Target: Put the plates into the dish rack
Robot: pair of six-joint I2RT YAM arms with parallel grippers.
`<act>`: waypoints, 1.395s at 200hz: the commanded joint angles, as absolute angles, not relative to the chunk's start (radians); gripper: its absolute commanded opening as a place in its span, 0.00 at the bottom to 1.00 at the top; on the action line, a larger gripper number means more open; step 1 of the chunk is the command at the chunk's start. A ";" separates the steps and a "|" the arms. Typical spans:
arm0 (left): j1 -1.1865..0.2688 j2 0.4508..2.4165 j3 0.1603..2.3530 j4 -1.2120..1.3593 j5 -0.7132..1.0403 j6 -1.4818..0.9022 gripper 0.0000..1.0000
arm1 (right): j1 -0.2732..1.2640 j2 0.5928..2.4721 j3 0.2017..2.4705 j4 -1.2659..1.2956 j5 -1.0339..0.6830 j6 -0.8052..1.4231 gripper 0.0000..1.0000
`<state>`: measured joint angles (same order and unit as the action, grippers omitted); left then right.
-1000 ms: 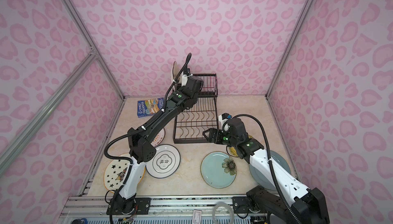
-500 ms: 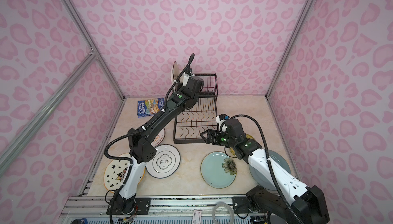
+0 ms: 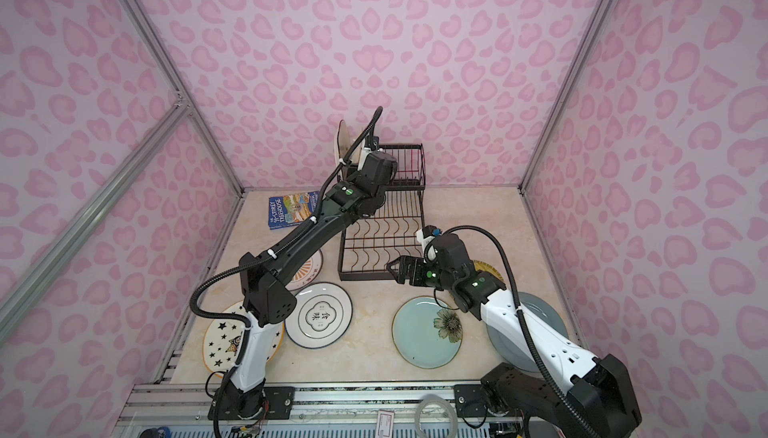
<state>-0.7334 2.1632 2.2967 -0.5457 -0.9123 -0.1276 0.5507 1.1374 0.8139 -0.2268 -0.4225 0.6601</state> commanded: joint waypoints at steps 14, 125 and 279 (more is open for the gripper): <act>-0.739 1.666 2.220 -0.490 -0.891 -0.119 0.44 | 0.573 1.156 0.827 -0.178 -0.405 0.664 0.98; -0.688 1.212 1.653 -0.519 -0.474 -0.257 0.48 | 0.639 1.241 0.844 -0.158 -0.375 0.654 0.98; -0.592 0.722 0.837 -0.643 0.034 -0.556 0.97 | 0.814 1.695 0.806 0.213 -0.489 0.722 0.96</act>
